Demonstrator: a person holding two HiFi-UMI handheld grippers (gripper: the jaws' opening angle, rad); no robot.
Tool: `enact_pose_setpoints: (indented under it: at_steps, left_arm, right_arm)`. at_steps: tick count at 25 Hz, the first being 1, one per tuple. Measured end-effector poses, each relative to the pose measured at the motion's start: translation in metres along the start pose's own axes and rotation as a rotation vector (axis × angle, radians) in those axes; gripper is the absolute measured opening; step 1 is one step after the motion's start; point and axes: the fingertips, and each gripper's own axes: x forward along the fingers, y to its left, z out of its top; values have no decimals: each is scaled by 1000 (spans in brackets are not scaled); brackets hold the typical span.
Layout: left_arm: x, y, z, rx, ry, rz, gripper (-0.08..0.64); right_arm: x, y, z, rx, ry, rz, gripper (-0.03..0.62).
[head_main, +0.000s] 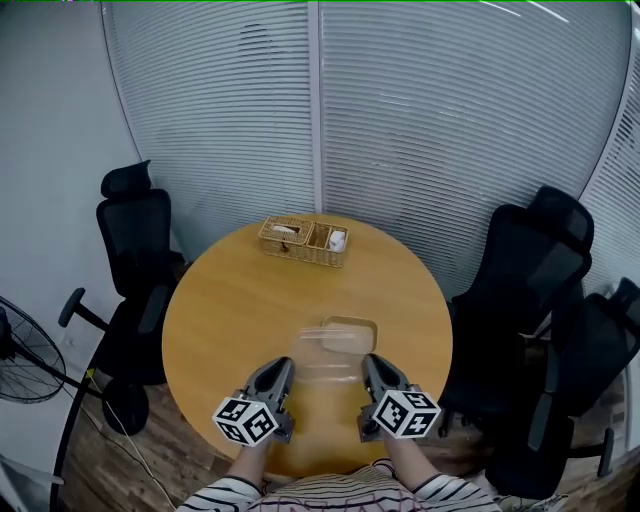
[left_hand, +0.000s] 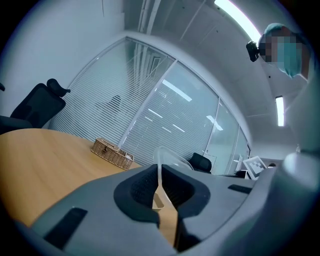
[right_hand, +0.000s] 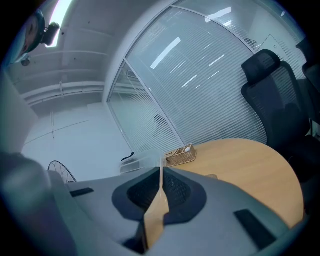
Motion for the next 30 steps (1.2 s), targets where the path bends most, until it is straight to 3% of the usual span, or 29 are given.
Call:
enact_pose_setpoints:
  at_steps: [15, 30]
  left_arm:
    - [-110, 2, 4, 1, -33, 10, 44]
    - [-170, 3, 6, 7, -46, 6, 44]
  right_arm:
    - [-42, 76, -57, -13, 9, 33, 40]
    - [-67, 118, -90, -23, 10, 31, 40]
